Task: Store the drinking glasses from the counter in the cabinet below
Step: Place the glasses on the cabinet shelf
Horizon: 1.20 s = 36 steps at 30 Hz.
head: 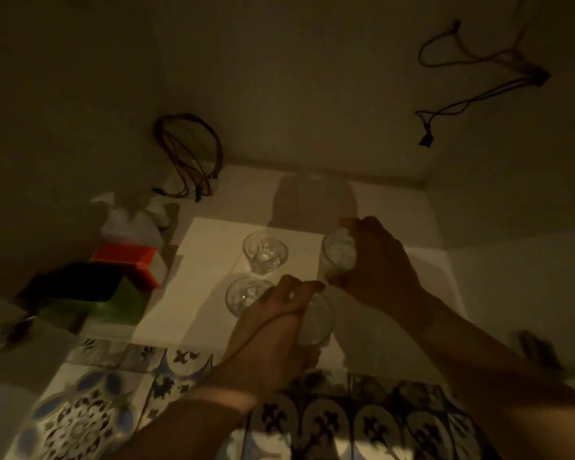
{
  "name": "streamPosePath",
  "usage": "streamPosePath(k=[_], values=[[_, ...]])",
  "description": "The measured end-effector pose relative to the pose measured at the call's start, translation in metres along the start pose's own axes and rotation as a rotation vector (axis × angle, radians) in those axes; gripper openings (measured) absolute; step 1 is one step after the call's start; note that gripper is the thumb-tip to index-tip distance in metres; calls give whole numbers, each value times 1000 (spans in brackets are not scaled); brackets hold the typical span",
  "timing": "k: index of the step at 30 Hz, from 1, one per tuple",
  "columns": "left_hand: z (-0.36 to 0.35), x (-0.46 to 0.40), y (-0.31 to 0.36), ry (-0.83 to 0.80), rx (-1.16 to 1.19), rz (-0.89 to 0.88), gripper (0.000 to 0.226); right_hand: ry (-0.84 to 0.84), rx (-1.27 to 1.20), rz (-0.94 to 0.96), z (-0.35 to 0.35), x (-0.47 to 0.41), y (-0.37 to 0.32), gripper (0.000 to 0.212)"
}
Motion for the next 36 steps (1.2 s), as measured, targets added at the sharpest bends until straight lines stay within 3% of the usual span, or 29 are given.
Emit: streamPosePath(k=[5, 16, 31, 36], values=[[-26, -32, -21, 34, 9, -45, 98, 84, -20, 39, -25, -43, 8, 88], [-56, -61, -37, -7, -70, -45, 93, -37, -63, 39, -68, -80, 14, 95], [-67, -61, -43, 97, -35, -88, 104, -83, 37, 71, -92, -105, 2, 99], [-72, -65, -45, 52, -31, -70, 110, -103, 66, 65, -96, -106, 0, 103]])
Point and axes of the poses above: each hand's wrist, its own x-axis away from the middle knuckle, its own z-axis out of the back of the hand, y = z × x, the point moved 4 cm from there along -x, towards the middle knuckle, and after that the axes turned 12 degrees about -z, right-handed, at the moved point
